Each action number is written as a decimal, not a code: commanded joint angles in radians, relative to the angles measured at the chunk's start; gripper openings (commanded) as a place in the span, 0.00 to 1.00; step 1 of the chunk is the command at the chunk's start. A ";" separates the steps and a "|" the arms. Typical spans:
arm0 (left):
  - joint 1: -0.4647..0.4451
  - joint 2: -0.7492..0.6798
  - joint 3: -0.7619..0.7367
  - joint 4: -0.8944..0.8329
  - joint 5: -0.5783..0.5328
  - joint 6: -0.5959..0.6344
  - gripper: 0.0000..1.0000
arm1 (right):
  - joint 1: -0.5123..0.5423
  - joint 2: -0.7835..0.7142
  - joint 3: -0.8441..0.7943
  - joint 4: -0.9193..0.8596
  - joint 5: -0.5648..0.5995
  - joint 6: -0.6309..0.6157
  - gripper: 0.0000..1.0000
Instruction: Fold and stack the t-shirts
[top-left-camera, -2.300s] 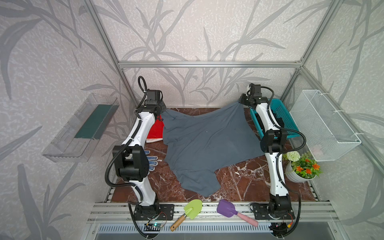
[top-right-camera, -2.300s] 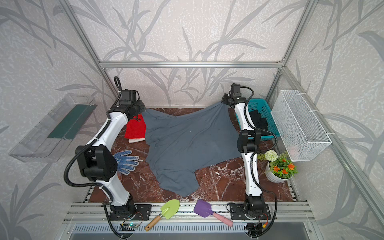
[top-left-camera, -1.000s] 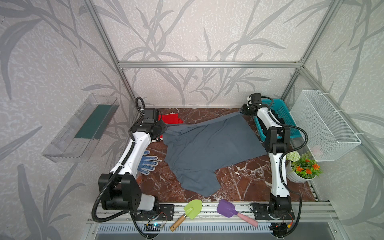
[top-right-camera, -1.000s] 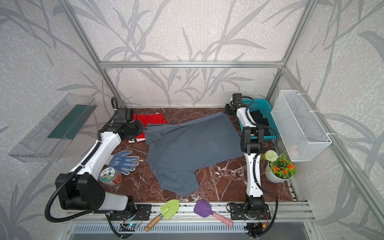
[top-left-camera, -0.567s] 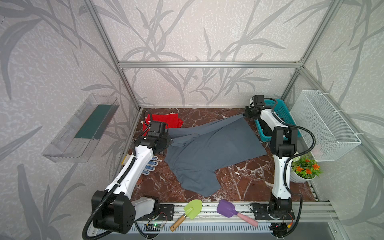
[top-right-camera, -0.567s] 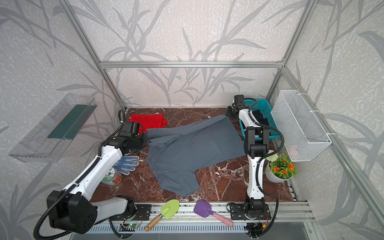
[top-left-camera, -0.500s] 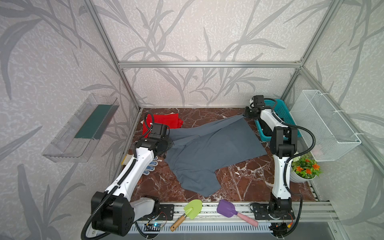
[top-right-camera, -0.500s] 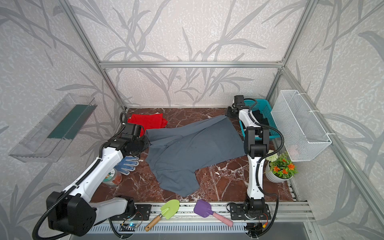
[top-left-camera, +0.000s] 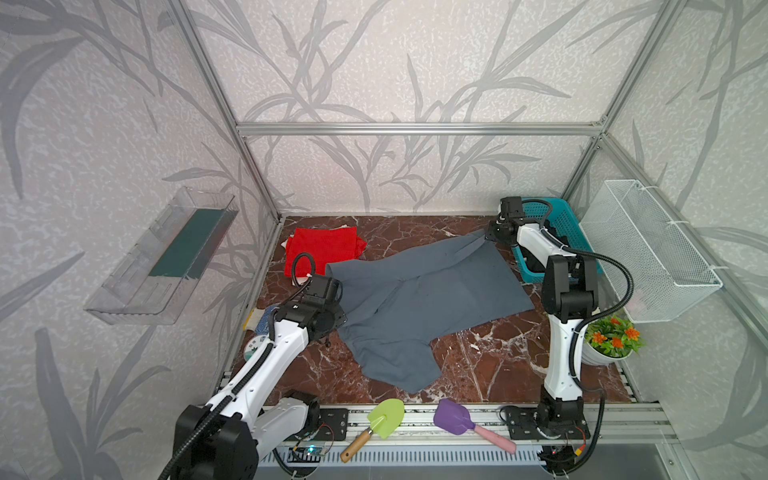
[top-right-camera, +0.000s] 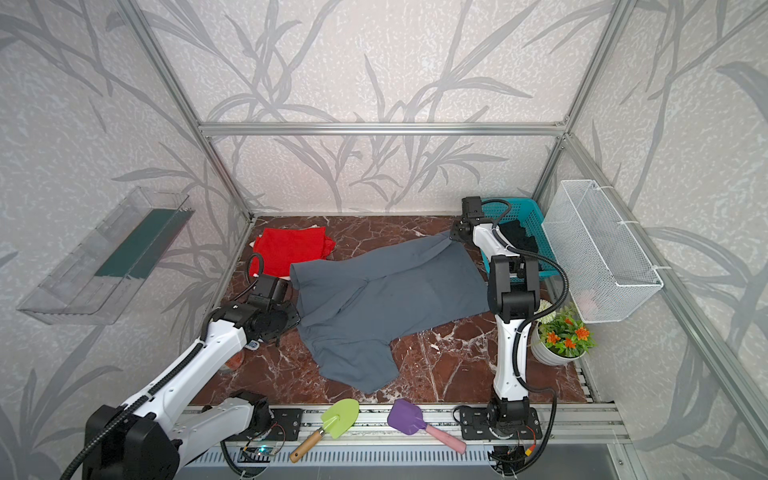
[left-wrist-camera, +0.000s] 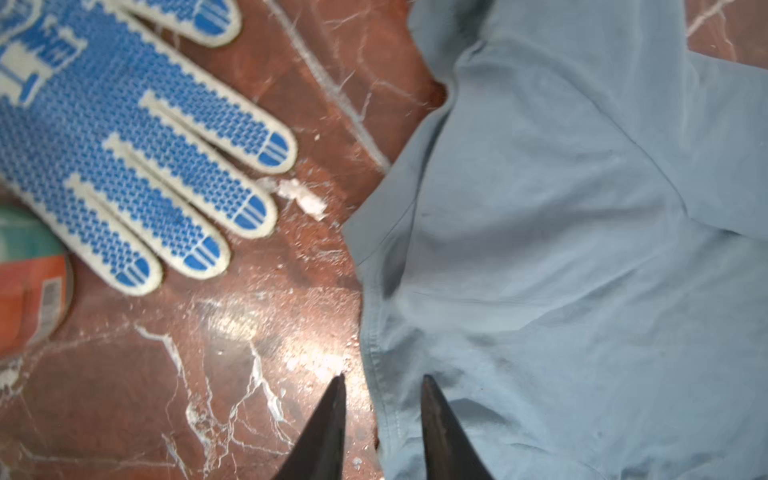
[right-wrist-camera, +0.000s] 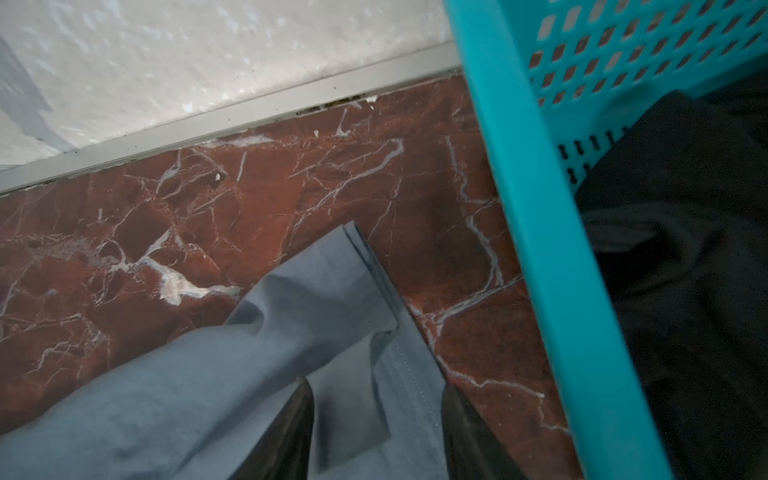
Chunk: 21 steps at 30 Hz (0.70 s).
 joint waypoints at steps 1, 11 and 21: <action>-0.003 -0.038 0.006 -0.008 -0.059 0.020 0.34 | 0.067 -0.115 -0.016 0.066 0.117 -0.077 0.52; 0.001 0.258 0.146 0.193 0.016 0.142 0.34 | 0.390 -0.341 -0.375 0.162 0.005 -0.107 0.49; 0.021 0.625 0.269 0.269 0.057 0.157 0.32 | 0.648 -0.363 -0.650 0.379 -0.212 -0.007 0.35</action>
